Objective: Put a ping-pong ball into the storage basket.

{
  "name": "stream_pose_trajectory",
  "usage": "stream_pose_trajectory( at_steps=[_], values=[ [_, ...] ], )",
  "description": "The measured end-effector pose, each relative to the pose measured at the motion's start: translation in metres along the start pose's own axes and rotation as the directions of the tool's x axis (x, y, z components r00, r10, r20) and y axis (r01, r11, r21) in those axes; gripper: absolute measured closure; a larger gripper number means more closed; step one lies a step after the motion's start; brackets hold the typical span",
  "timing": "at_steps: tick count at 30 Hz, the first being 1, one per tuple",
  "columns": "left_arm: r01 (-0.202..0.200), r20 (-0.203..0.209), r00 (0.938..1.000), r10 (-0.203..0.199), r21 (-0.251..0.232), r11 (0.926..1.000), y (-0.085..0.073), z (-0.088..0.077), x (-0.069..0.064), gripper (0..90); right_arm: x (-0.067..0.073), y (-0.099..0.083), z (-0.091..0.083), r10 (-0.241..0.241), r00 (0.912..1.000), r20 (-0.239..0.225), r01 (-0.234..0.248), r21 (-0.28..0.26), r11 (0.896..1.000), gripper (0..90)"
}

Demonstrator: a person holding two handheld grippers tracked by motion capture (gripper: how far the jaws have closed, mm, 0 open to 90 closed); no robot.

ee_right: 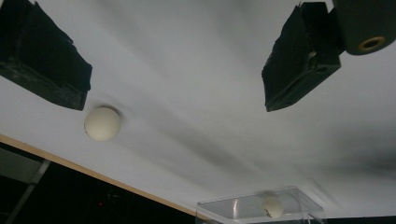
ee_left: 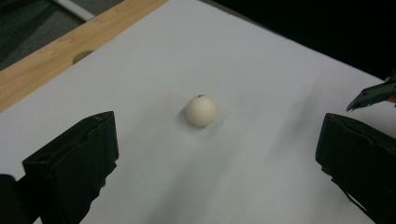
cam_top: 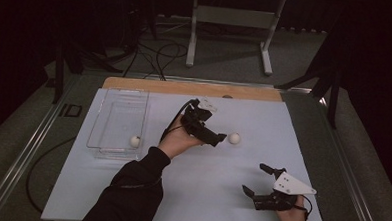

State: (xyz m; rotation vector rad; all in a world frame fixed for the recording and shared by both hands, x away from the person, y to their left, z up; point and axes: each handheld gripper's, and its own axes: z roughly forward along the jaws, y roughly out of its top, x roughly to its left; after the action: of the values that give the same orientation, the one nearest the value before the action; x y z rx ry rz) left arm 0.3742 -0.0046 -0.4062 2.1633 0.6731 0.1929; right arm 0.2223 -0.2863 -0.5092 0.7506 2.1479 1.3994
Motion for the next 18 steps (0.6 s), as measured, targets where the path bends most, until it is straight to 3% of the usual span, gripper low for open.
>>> stream_pose_trajectory(
  at_steps=[6,18],
  values=[
    [0.022,0.019,0.9996,-0.021,-0.029,0.9994,0.003,0.013,-0.002,0.5,0.001,0.000,0.000,0.001,1.0000,-0.003,-0.001,-0.002,1.000,8.1],
    [0.009,-0.024,0.9997,-0.010,-0.029,0.9995,0.004,0.043,-0.005,0.5,0.000,0.001,-0.002,-0.003,1.0000,-0.003,0.003,-0.005,1.000,8.1]
  ],
)
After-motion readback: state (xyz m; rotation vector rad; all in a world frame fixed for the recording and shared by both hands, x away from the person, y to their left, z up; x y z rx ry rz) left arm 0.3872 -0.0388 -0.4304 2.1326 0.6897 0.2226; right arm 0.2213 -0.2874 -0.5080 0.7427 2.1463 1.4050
